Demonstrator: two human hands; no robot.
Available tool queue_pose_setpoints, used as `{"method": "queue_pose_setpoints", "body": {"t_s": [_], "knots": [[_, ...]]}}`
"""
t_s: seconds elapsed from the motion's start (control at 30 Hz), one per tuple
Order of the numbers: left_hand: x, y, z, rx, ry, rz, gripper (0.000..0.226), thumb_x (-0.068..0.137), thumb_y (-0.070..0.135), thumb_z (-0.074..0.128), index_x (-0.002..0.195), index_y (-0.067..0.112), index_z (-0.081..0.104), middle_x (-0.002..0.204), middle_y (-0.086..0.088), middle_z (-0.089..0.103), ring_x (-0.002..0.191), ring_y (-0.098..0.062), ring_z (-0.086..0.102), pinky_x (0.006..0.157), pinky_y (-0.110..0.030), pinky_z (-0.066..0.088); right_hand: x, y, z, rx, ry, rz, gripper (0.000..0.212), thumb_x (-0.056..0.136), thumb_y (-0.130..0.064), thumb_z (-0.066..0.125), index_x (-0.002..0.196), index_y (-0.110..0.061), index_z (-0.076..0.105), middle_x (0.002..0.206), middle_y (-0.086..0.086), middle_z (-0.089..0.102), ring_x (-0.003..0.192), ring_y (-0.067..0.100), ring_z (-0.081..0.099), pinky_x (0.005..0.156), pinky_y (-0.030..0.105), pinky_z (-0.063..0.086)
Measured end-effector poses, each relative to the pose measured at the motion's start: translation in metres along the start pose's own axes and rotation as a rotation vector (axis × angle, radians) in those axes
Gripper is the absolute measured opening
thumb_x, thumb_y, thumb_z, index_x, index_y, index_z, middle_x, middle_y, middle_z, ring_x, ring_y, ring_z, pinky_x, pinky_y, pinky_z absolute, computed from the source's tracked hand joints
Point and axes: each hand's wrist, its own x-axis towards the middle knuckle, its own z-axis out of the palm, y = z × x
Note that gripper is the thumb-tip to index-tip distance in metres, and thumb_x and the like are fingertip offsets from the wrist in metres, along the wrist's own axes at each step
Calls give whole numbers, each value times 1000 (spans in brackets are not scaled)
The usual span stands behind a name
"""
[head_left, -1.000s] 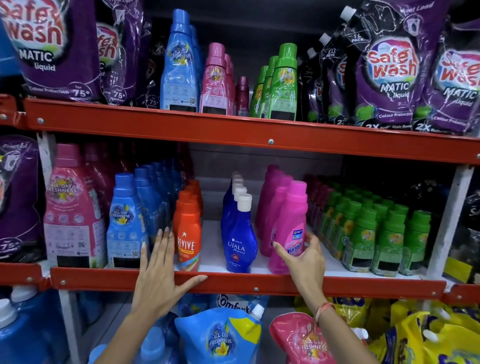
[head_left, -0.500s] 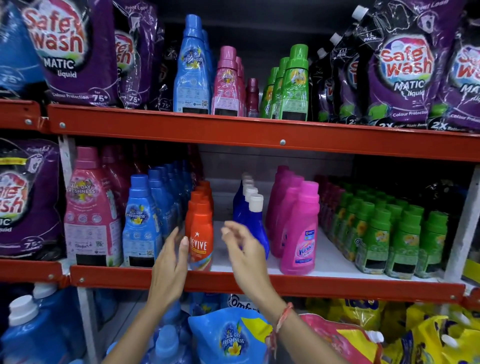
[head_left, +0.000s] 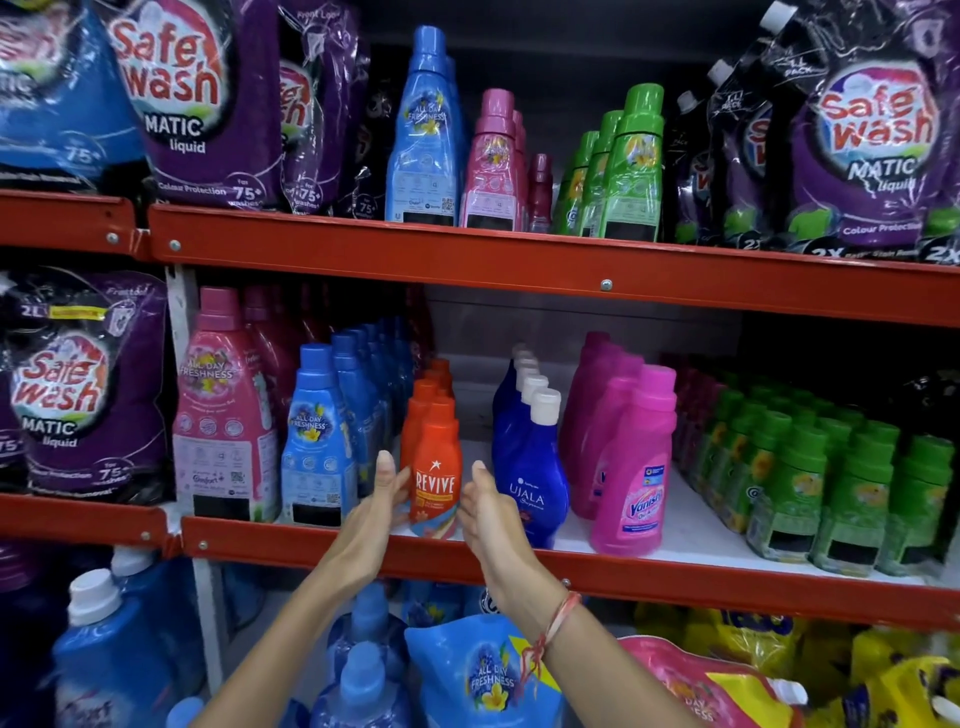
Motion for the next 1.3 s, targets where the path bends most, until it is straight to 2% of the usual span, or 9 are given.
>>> {"method": "queue_pose_setpoints", "body": {"t_s": [0.17,0.3,0.4,0.6,0.73,0.8,1.07,1.2,1.3], "knots": [[-4,1,-5,-21,54,12,121,53,102,11,143,27,45,138,4,56,125,-14,54,118,-49,28,5,-2,4,6,-21,14,35,96,-55,37,97,-26,57,99,1,63,81,8,57,90,29,41],[-8,2,-7,-67,103,25,113,46,104,15,131,38,51,117,13,59,109,-9,60,117,-46,30,5,-4,9,53,-38,16,57,97,-52,38,126,-8,59,130,12,64,93,12,59,90,27,42],[-13,7,-7,-95,107,22,91,41,106,16,108,53,50,108,15,60,94,-4,59,117,-48,30,4,-5,10,36,-33,18,63,97,-52,39,130,-2,56,131,12,64,94,12,61,85,24,44],[-16,6,-7,-54,130,24,132,38,107,15,138,28,49,120,5,59,110,-15,58,116,-44,29,0,-8,9,2,-49,27,62,98,-50,37,133,-1,53,134,12,62,119,21,62,86,23,43],[-18,8,-4,-49,131,36,89,42,106,13,105,56,53,116,7,63,109,-15,60,114,-42,31,-2,-7,10,-58,-63,22,60,98,-52,35,133,-6,54,135,11,61,115,18,61,96,28,39],[-20,10,-4,-46,135,40,81,41,106,14,95,58,51,110,12,60,104,-12,59,111,-39,32,-2,-7,10,-94,-71,14,59,98,-52,33,132,-9,54,135,9,61,105,13,58,100,29,38],[-24,9,-4,45,132,74,70,62,97,8,103,60,51,115,13,57,114,-10,53,108,-35,28,-9,-9,11,-164,-67,1,63,95,-57,36,132,-10,54,130,7,62,111,15,57,98,30,38],[-26,4,8,96,364,211,69,93,66,15,124,25,61,121,11,59,108,-2,53,94,-21,34,-16,-10,-3,-137,10,-68,33,95,-47,44,99,-23,67,104,-5,65,108,14,60,101,33,43],[-25,3,22,99,449,362,61,94,62,22,117,24,64,115,10,65,104,2,59,85,-12,42,-27,-11,-18,-96,90,-139,25,97,-30,48,83,-28,68,96,-5,73,97,12,68,99,34,48]]}}
